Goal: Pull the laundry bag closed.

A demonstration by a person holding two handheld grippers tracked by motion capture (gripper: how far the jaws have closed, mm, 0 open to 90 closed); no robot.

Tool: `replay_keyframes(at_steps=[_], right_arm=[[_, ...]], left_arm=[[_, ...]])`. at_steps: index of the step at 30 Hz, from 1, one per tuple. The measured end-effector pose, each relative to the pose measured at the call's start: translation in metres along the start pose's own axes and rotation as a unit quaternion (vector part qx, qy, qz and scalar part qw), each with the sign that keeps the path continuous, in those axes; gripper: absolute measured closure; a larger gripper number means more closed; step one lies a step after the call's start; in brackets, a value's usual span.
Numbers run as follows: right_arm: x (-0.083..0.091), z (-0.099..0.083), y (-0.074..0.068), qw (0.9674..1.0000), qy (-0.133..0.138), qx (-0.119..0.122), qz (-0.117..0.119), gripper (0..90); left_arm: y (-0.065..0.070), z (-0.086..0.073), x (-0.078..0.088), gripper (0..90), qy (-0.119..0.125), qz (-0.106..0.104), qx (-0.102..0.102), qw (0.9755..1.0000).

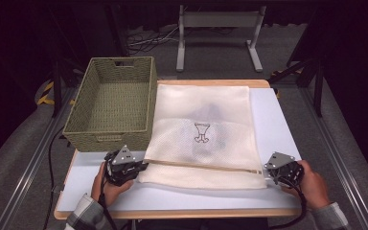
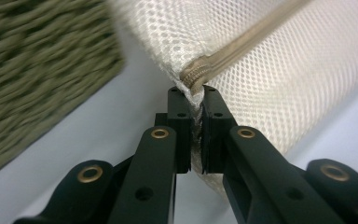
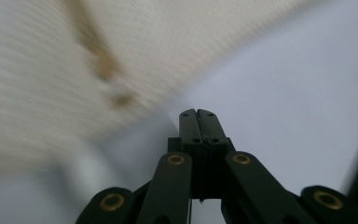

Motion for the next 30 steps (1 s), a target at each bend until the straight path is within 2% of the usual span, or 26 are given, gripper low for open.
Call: replay_keyframes(at_steps=[1, 2, 3, 4, 5, 6, 8, 12, 15, 19, 23, 25, 28, 30], right_arm=[[0.002, -0.006, 0.006, 0.9970, 0.044, -0.034, 0.054, 90.0], [0.004, -0.011, 0.010, 0.9925, 0.069, -0.056, 0.084, 90.0], [0.005, -0.012, 0.011, 0.9951, 0.059, -0.051, 0.060, 90.0], [0.006, -0.011, 0.011, 0.9966, 0.053, -0.042, 0.047, 90.0], [0.007, -0.010, 0.011, 0.9959, 0.061, -0.043, 0.051, 90.0], [0.008, -0.009, 0.011, 0.9957, 0.064, -0.044, 0.050, 90.0], [0.007, -0.007, 0.010, 0.9960, 0.063, -0.040, 0.049, 90.0], [0.002, -0.012, 0.012, 0.9932, 0.075, -0.060, 0.066, 90.0], [0.004, -0.014, 0.015, 0.9909, 0.086, -0.075, 0.071, 90.0], [0.006, -0.015, 0.016, 0.9879, 0.104, -0.085, 0.078, 90.0], [0.008, -0.016, 0.018, 0.9843, 0.122, -0.094, 0.086, 90.0], [0.009, -0.016, 0.019, 0.9830, 0.129, -0.097, 0.087, 90.0], [0.011, -0.016, 0.019, 0.9815, 0.136, -0.101, 0.089, 90.0], [0.012, -0.016, 0.019, 0.9791, 0.148, -0.102, 0.095, 88.2]], left_arm=[[0.003, 0.001, 0.001, 84.9, 0.000, -0.004, -0.010, 0.9999], [0.008, 0.004, 0.001, 84.8, -0.003, 0.001, -0.032, 0.9995], [0.013, 0.005, -0.001, 84.8, -0.010, 0.004, -0.043, 0.9990], [0.015, 0.005, -0.003, 84.8, -0.014, 0.002, -0.048, 0.9988], [0.017, 0.004, -0.005, 84.7, -0.020, -0.003, -0.050, 0.9986], [0.017, 0.003, -0.006, 84.7, -0.023, 0.000, -0.056, 0.9982], [0.015, 0.001, -0.004, 84.5, -0.021, -0.002, -0.051, 0.9985], [0.013, -0.006, -0.003, 83.4, -0.019, -0.020, -0.053, 0.9982], [0.013, -0.008, -0.003, 79.4, -0.024, -0.020, -0.057, 0.9979], [0.015, -0.013, 0.001, 72.1, -0.021, -0.011, -0.070, 0.9973], [0.014, -0.016, 0.008, 66.3, -0.010, -0.008, -0.072, 0.9973], [0.013, -0.017, 0.011, 64.3, -0.005, 0.006, -0.080, 0.9968], [0.012, -0.019, 0.016, 60.8, 0.004, 0.012, -0.079, 0.9968], [0.011, -0.020, 0.019, 56.3, 0.008, 0.025, -0.083, 0.9962]])
Point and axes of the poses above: each handheld gripper's, and its own axes: x roughly backward along the jaws, z roughly out of its top, y roughly to its right, the point moved 3 cm from there along -x, roughly forward along the jaws, and after that the axes turned 11 degrees about -y, right-handed, at the moved point
